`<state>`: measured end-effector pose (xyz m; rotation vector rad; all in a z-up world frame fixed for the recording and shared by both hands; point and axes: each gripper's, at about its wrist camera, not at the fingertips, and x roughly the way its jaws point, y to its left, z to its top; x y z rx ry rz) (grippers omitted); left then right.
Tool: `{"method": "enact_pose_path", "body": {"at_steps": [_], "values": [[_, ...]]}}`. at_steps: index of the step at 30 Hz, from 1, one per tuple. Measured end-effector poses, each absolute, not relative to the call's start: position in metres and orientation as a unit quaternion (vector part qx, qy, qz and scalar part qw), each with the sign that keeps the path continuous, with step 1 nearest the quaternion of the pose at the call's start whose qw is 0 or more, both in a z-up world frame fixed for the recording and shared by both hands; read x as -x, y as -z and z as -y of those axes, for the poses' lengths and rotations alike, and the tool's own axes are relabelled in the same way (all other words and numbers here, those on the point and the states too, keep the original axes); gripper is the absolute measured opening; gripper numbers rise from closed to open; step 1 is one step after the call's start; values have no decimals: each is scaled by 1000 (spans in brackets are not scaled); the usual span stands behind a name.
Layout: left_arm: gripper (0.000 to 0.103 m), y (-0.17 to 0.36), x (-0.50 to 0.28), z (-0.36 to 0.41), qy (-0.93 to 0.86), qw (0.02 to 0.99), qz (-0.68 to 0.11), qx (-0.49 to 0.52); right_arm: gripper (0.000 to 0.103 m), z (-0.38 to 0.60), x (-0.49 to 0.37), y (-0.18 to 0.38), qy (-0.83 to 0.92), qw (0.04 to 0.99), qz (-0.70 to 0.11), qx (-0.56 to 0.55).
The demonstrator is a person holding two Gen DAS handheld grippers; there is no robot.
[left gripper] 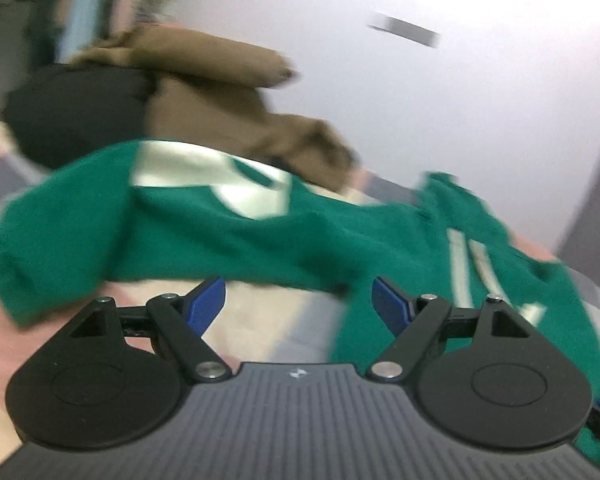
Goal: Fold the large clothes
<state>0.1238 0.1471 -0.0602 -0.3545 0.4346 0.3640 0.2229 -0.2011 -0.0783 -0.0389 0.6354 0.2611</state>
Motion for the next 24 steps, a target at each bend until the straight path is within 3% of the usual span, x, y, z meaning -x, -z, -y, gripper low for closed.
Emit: {"method": "enact_pose_path", "body": {"at_steps": [24], "values": [[86, 108, -94, -281, -562, 767, -165, 261, 79, 203, -223, 99, -113, 935, -337, 19]]}}
